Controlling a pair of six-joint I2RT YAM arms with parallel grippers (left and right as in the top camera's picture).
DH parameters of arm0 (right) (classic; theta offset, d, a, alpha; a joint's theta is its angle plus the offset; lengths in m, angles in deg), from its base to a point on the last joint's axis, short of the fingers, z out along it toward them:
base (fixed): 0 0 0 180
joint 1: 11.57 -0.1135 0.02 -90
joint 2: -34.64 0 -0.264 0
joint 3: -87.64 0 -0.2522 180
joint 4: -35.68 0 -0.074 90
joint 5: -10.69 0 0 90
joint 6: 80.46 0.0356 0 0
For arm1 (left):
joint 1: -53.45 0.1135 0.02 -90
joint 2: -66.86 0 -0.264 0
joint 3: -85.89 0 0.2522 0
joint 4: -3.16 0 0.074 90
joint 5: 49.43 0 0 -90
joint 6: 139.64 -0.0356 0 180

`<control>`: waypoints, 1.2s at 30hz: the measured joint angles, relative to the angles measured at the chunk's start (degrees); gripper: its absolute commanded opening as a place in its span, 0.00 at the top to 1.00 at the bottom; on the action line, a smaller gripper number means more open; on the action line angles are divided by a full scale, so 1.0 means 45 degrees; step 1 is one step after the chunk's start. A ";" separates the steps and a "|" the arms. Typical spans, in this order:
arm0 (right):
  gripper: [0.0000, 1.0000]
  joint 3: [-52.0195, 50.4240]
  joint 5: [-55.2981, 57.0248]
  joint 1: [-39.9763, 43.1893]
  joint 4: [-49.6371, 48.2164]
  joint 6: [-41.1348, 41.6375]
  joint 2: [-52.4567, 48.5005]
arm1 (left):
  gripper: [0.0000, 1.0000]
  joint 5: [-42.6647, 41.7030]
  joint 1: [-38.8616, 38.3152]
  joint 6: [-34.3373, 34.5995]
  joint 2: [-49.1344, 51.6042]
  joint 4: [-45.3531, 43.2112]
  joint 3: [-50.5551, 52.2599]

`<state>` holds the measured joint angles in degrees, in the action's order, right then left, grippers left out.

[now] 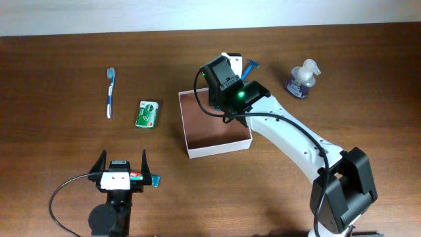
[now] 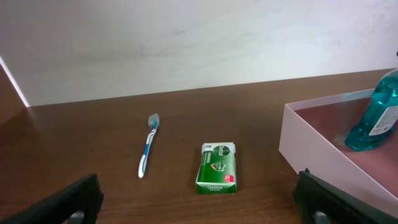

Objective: Pack container
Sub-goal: 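Carry the mouthwash bottle left over the pink box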

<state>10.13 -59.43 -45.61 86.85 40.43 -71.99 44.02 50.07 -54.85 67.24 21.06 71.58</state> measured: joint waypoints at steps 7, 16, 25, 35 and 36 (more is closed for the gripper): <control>0.90 0.0000 0.0000 0.0000 -0.0044 0.0019 -0.0015 | 0.01 0.0000 0.0000 0.0005 0.0000 0.0000 0.0000; 0.78 0.0233 0.0068 0.0000 -0.0121 0.0029 -0.0253 | 0.01 0.0000 0.0000 0.0000 0.0000 0.0000 0.0000; 0.34 0.0253 0.0039 0.0034 -0.0170 0.0087 -0.0379 | 0.01 0.0000 0.0000 0.0000 0.0000 0.0000 0.0000; 0.22 0.0253 0.0000 0.0044 -0.0160 0.0029 -0.0534 | 0.01 0.0000 0.0000 0.0005 0.0000 -0.0005 0.0000; 0.21 0.0253 0.0000 0.0058 -0.0160 0.0024 -0.0534 | 0.00 0.0000 0.0000 0.0000 0.0000 0.0000 0.0000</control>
<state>11.27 -59.43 -45.35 86.13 40.54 -74.40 44.02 50.07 -54.85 67.24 21.06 71.58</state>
